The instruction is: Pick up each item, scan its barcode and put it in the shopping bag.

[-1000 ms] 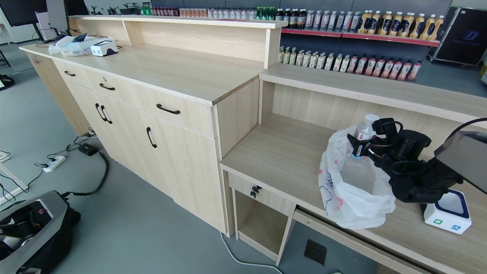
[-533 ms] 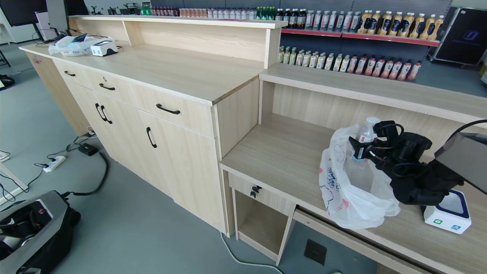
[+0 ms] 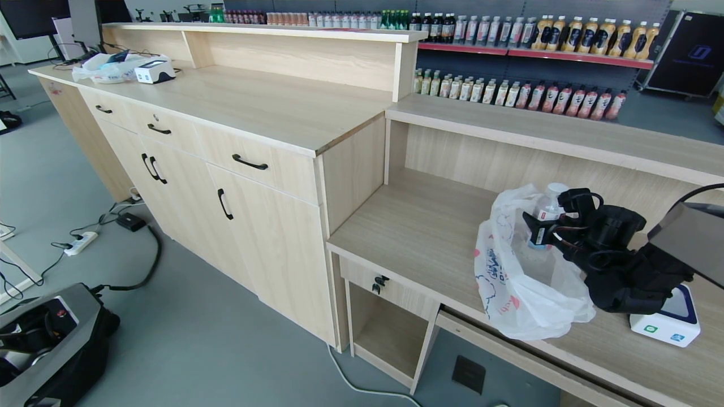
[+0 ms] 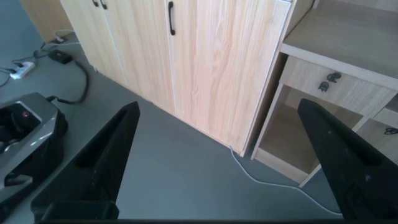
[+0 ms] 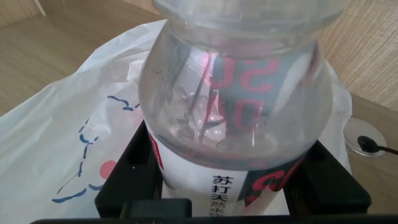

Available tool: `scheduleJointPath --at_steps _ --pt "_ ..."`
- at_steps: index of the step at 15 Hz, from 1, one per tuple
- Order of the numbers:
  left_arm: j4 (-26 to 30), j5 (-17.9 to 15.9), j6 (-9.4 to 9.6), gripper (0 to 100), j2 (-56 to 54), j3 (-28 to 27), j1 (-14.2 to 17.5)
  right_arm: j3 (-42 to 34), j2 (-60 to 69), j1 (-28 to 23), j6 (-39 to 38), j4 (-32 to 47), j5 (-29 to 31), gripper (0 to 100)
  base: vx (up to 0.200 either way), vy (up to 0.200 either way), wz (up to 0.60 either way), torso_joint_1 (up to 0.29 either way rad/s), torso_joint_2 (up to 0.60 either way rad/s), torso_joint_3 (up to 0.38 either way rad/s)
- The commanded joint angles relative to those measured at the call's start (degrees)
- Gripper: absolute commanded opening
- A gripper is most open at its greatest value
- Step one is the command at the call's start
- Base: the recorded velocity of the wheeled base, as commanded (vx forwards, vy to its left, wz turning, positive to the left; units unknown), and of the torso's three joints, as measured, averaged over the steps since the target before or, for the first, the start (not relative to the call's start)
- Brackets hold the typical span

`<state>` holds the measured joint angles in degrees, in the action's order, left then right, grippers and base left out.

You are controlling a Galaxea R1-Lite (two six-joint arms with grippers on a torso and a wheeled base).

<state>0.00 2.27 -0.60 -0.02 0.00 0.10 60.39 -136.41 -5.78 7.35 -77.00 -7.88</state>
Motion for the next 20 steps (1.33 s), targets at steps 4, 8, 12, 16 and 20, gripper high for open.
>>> scheduleJointPath --at_steps 4,8,12,16,20 --pt "0.00 0.02 -0.02 100 0.02 0.00 -0.01 -0.19 -0.61 -0.02 0.47 0.00 -0.04 0 0.000 0.000 0.00 0.000 0.00 0.000" --pt "0.00 0.02 -0.02 100 0.02 0.00 -0.01 -0.71 -0.87 -0.02 1.79 -0.08 -0.04 0 0.000 0.000 0.00 0.000 0.00 0.000" --pt "0.00 0.02 -0.02 100 0.02 0.00 -0.01 -0.80 -0.87 -0.02 2.05 0.00 -0.04 100 0.000 0.000 0.00 0.000 0.00 0.000" --pt "0.00 0.02 -0.02 100 0.02 0.00 -0.01 -2.21 4.14 0.33 2.14 1.06 -0.21 100 0.000 0.000 0.00 0.000 0.00 0.000" --pt "0.00 0.02 -0.02 100 0.02 0.00 -0.01 -8.36 18.11 0.33 11.99 5.01 -0.12 100 0.000 0.000 0.00 0.000 0.00 0.000"
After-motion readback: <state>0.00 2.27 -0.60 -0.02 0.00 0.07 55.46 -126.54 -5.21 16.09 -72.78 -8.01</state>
